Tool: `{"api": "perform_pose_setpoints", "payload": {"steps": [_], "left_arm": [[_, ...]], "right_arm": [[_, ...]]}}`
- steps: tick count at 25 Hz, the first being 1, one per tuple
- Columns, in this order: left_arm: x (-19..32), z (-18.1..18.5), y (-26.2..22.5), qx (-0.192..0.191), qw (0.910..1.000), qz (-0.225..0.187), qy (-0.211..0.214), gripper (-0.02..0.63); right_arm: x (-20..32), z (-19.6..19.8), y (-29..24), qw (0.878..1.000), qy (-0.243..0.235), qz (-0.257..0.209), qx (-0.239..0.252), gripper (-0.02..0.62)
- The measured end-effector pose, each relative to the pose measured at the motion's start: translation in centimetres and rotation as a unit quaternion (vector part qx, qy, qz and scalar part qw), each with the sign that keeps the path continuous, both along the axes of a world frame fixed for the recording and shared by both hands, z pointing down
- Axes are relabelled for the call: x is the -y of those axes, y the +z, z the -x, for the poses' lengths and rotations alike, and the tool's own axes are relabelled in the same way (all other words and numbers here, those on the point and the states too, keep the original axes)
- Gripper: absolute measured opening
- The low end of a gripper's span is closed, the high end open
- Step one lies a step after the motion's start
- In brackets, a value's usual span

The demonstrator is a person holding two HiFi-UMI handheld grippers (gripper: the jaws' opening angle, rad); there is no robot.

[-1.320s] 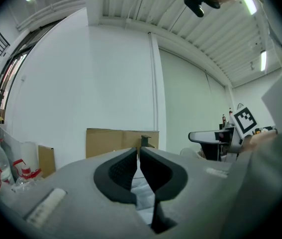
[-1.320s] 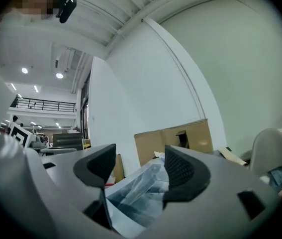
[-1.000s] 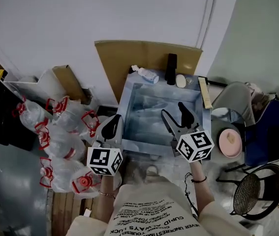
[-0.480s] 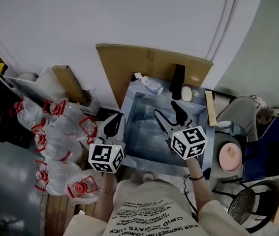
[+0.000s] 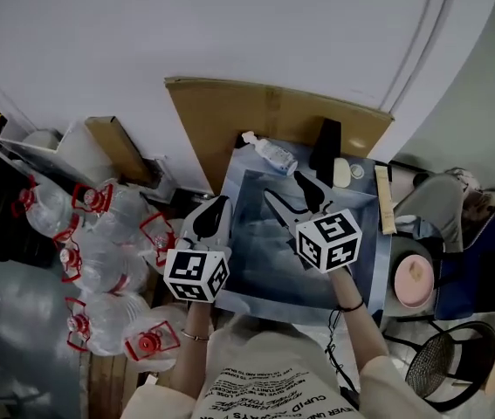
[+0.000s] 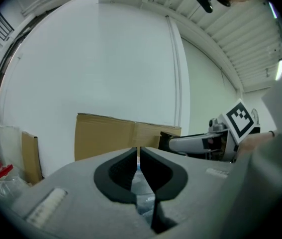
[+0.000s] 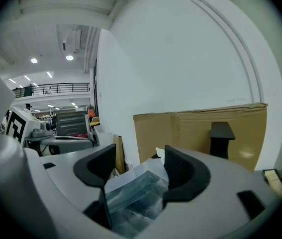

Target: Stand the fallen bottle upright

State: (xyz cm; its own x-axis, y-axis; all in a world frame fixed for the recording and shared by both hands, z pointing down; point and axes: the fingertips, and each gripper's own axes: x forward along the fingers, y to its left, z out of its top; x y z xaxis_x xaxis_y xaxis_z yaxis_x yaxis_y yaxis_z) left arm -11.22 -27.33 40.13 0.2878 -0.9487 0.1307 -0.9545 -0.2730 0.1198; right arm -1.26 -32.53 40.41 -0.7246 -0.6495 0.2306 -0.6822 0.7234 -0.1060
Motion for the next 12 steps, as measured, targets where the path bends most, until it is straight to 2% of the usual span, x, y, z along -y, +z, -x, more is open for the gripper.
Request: {"api": "perform_pose_setpoints", "payload": {"steps": [12], "left_arm": [[6.0, 2.5, 3.0, -0.031, 0.9982, 0.044, 0.024, 0.032]], "right_arm": [[6.7, 5.0, 2.6, 0.997, 0.011, 0.025, -0.068, 0.291]]}}
